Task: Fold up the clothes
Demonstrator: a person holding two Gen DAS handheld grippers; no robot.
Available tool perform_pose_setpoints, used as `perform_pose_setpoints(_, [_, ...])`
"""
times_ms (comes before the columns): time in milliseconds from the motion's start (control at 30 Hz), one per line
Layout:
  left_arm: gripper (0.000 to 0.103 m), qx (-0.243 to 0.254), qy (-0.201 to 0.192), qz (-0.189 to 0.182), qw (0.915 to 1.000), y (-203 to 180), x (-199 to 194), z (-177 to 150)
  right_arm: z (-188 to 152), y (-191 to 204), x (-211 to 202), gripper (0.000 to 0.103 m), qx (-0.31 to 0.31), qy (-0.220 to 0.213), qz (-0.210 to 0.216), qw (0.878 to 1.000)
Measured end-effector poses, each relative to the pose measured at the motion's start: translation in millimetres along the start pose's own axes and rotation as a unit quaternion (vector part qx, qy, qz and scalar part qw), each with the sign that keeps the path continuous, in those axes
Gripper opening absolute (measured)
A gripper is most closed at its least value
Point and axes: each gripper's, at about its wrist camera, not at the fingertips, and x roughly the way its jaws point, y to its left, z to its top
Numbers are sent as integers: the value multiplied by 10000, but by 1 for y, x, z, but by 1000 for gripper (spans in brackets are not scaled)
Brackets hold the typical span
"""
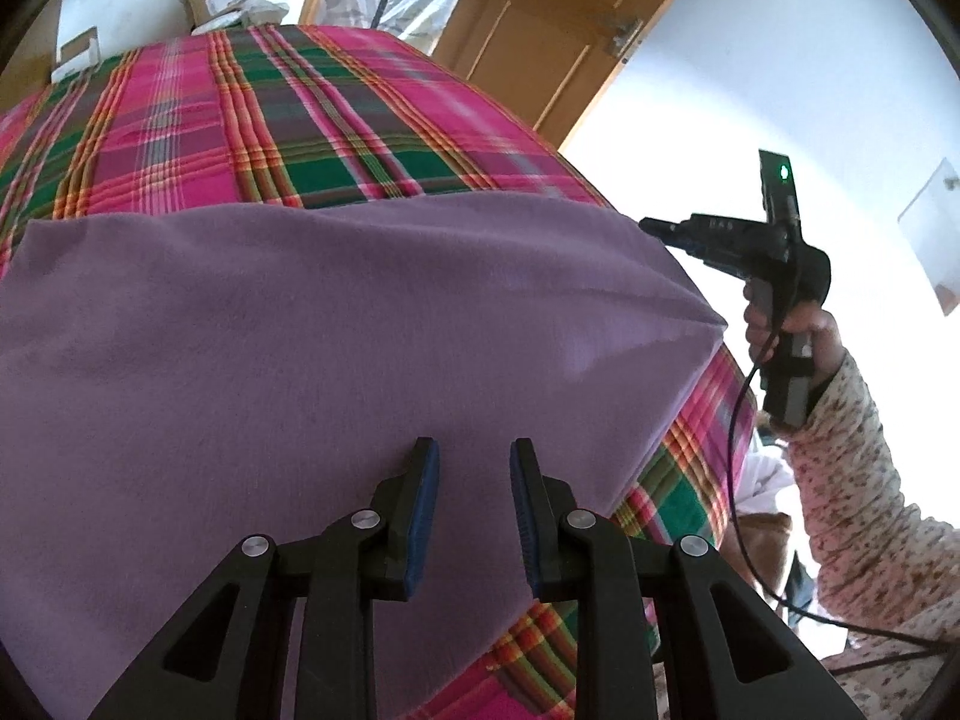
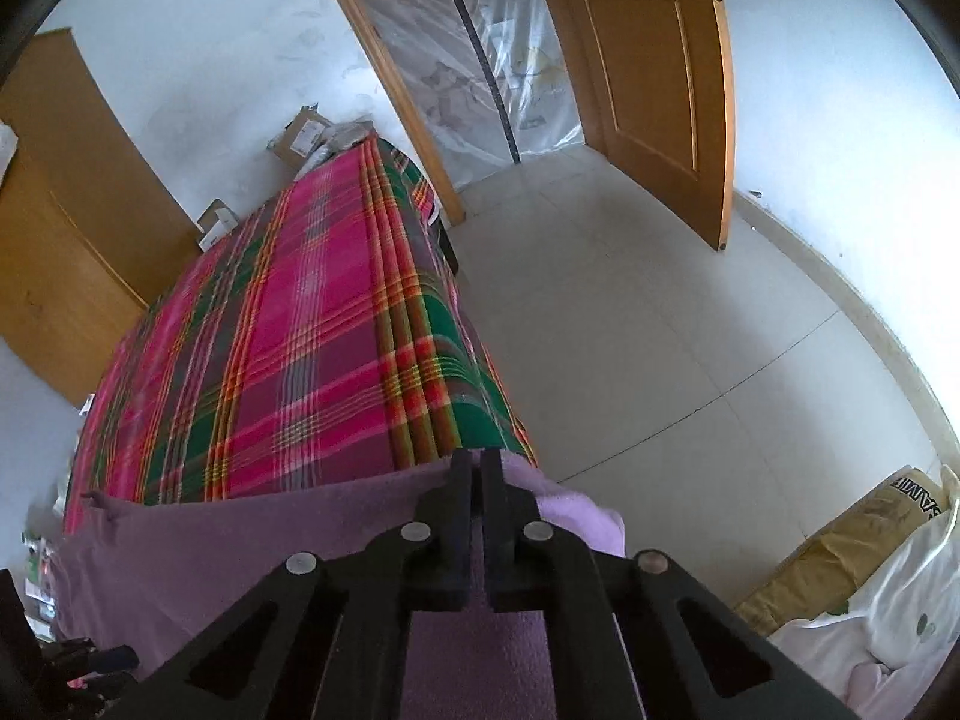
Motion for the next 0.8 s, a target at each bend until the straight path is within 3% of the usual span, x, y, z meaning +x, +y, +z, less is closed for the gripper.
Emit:
perform_pose_setpoints(67, [32,-27,-10,-68,10000,0,0,0,2,1,-2,1,-17,-130,-112,9999])
perform_pose_setpoints(267, [33,54,-34,-87,9999,-1,-1,-1,12,3,3,1,187,-292,-284,9990])
perform_pose_setpoints(433, [33,36,-36,-130,9999,0,-4,-3,13,0,13,2,332,-15,-515,9981])
perform_pose_setpoints(533, [33,55,-58,-135,9999,0,-4,-4,10,-6,15,8,453,78,-796,9958])
perform_pose_setpoints(800, [33,31,-58,-179,9998,3,-8,-6,-24,35,-22,13,-343,-410,-457,9975])
